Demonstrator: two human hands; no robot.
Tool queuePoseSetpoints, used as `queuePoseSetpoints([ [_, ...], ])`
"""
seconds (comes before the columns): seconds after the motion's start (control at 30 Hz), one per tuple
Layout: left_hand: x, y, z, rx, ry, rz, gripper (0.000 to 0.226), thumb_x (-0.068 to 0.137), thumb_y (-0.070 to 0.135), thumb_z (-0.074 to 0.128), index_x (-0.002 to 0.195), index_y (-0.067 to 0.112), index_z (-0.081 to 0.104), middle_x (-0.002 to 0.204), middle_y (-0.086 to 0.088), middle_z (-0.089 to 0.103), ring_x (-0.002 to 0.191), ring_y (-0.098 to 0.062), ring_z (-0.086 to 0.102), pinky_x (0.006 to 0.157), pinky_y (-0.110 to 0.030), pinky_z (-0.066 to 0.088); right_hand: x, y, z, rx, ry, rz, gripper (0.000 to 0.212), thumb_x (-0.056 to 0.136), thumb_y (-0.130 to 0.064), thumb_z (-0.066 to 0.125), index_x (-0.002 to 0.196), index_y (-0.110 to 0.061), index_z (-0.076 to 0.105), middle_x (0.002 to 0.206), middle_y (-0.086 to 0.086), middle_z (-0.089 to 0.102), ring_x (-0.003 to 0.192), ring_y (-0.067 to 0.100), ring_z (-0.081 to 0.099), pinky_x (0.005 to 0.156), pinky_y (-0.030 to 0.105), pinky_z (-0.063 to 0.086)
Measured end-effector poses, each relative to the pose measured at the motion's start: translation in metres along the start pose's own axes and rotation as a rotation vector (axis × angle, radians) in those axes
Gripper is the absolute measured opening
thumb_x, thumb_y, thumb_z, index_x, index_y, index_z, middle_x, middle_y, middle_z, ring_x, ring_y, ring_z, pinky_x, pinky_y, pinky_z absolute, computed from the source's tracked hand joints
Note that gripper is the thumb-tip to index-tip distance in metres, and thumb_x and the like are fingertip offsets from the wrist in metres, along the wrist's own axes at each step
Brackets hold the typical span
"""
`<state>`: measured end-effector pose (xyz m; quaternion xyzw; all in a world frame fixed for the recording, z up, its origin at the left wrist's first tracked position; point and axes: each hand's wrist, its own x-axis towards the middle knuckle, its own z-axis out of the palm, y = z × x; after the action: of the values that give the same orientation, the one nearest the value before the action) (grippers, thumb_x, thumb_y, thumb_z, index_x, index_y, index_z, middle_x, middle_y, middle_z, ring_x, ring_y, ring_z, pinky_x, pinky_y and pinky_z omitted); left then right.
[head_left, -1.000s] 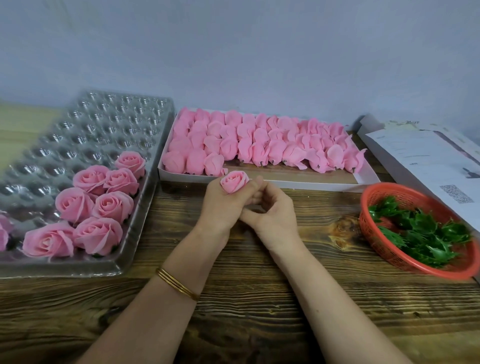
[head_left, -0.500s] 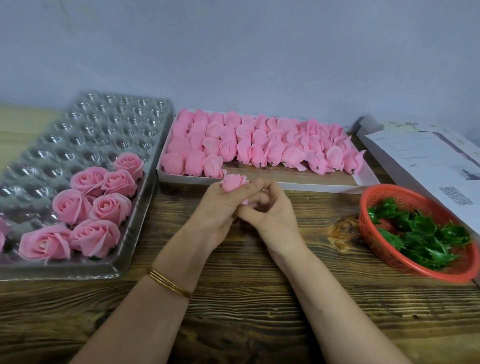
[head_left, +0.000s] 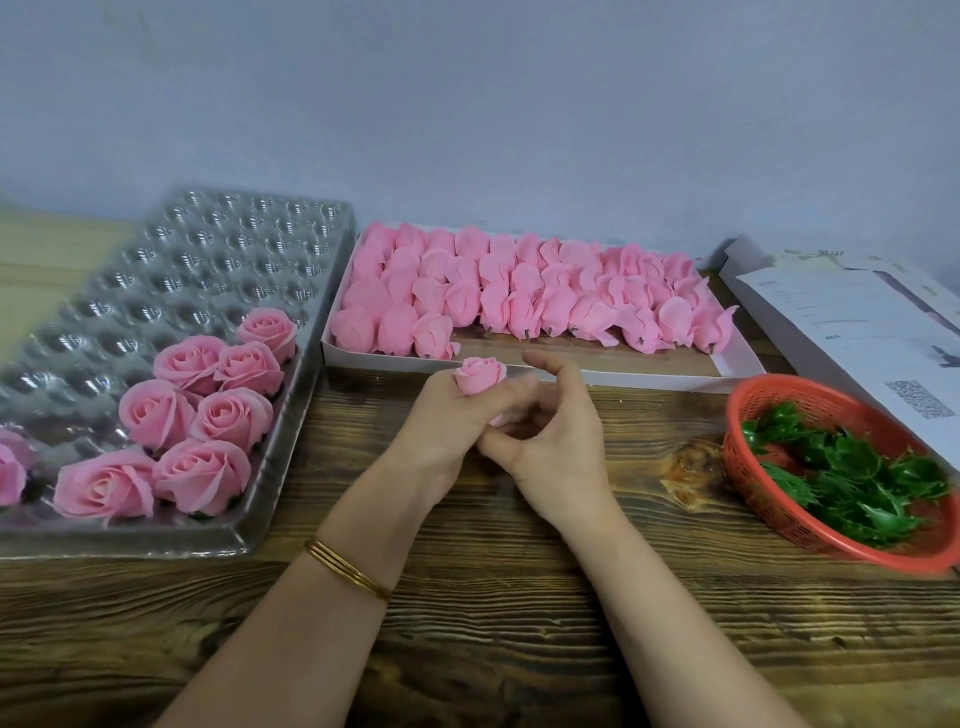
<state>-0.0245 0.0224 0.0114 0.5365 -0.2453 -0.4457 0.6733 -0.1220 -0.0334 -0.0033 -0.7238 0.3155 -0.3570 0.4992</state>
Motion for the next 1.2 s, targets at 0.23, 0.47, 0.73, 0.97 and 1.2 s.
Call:
queuePoseSetpoints([
  [0.23,0.0,0.003,-0.008,-0.058,-0.13,-0.061,0.013,0.074,0.028,0.08,0.082,0.017,0.078,0.076,-0.006,0.07,0.074,-0.017,0.067,0.073,-0.035,0.048,0.005,-0.006,-0.007,0.481,-0.204,0.274,0.056,0.074,0.015,0.075,0.121,-0.009,0.056,0.087,0.015,0.07,0.083,0.025,0.068,0.075,0.036,0.059],
  [0.47,0.002,0.002,-0.003,-0.046,-0.099,0.011,0.017,0.087,0.014,0.072,0.071,0.018,0.077,0.082,-0.009,0.072,0.08,-0.02,0.068,0.082,-0.034,0.055,0.003,-0.004,-0.005,0.198,-0.082,0.083,0.078,0.065,0.003,0.083,0.132,-0.016,0.046,0.079,0.01,0.068,0.074,0.01,0.066,0.077,0.025,0.055],
  [0.73,0.003,0.004,-0.008,-0.067,-0.191,-0.046,0.015,0.077,0.027,0.079,0.085,0.015,0.077,0.084,-0.007,0.073,0.081,-0.017,0.071,0.071,-0.028,0.057,0.008,-0.004,-0.009,0.514,-0.192,0.263,0.068,0.062,0.003,0.078,0.125,-0.009,0.055,0.09,0.016,0.069,0.088,0.026,0.065,0.086,0.044,0.056],
  [0.97,0.003,0.001,-0.005,-0.011,-0.114,0.019,0.009,0.083,0.018,0.073,0.075,0.018,0.078,0.087,-0.012,0.074,0.086,-0.024,0.071,0.089,-0.041,0.053,0.004,-0.006,-0.007,0.264,-0.09,0.105,0.071,0.07,0.012,0.079,0.127,-0.017,0.049,0.084,0.015,0.073,0.076,0.014,0.069,0.074,0.022,0.055],
  [1.2,0.003,0.002,-0.004,-0.103,-0.153,-0.064,0.007,0.086,0.017,0.074,0.089,0.011,0.076,0.085,-0.013,0.068,0.081,-0.023,0.063,0.068,-0.033,0.044,0.008,-0.007,-0.012,0.561,-0.205,0.283,0.049,0.084,0.017,0.062,0.128,0.0,0.05,0.084,0.014,0.073,0.075,0.02,0.071,0.067,0.029,0.059],
])
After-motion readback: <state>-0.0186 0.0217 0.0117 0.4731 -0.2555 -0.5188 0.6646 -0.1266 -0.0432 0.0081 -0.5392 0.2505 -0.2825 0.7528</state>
